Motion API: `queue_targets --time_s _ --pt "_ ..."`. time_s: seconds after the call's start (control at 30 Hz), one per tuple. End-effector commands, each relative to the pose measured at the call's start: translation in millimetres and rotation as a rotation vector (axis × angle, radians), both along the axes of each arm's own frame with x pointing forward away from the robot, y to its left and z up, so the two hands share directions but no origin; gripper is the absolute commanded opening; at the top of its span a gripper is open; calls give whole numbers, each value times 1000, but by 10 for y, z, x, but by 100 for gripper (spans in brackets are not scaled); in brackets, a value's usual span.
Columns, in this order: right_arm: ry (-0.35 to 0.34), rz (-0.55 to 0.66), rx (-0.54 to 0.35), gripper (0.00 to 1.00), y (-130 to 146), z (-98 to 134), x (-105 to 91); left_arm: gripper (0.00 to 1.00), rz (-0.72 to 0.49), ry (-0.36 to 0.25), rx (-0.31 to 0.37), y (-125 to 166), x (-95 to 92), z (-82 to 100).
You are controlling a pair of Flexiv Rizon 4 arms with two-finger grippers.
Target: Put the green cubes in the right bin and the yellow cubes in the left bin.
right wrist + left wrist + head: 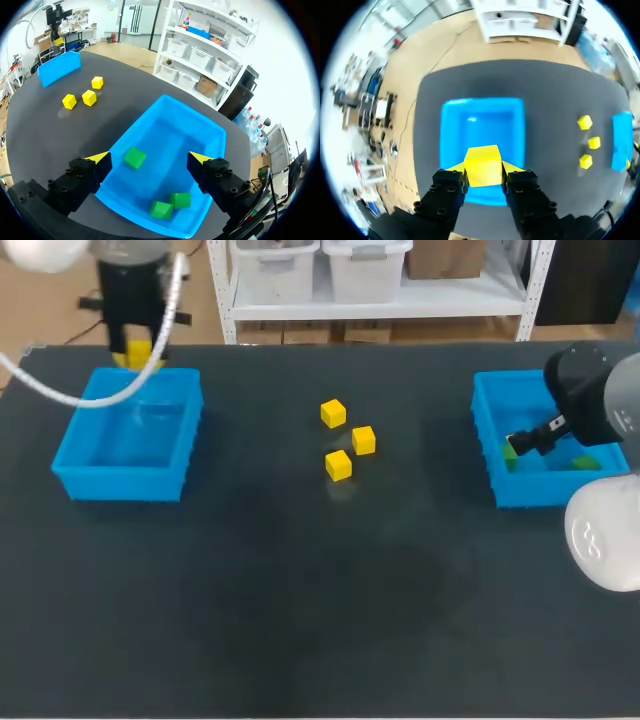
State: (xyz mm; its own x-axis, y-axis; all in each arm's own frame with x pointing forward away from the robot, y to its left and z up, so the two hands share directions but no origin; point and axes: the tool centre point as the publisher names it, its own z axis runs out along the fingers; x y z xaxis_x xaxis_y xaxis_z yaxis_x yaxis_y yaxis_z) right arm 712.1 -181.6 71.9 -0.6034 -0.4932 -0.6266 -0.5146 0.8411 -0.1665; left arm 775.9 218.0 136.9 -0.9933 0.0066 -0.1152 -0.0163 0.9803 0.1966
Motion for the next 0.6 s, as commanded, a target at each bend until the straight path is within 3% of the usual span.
queue_targets --time_s 0.03,0.23,0.27,0.47,0.6 --pt "0 -2 -3 100 4 1 -3 0 23 -261 -1 250 -552 -210" --pt "0 -2 -3 100 4 1 -3 4 37 -216 -24 284 -601 -435" --pt "0 -2 -3 100 4 1 -3 100 31 -211 -35 269 -593 -456" --pt "0 -2 -3 100 4 1 -3 100 -20 -251 -32 110 -476 -355" --pt "0 -2 -3 100 4 1 -3 100 -176 -309 -52 -245 -336 -162"
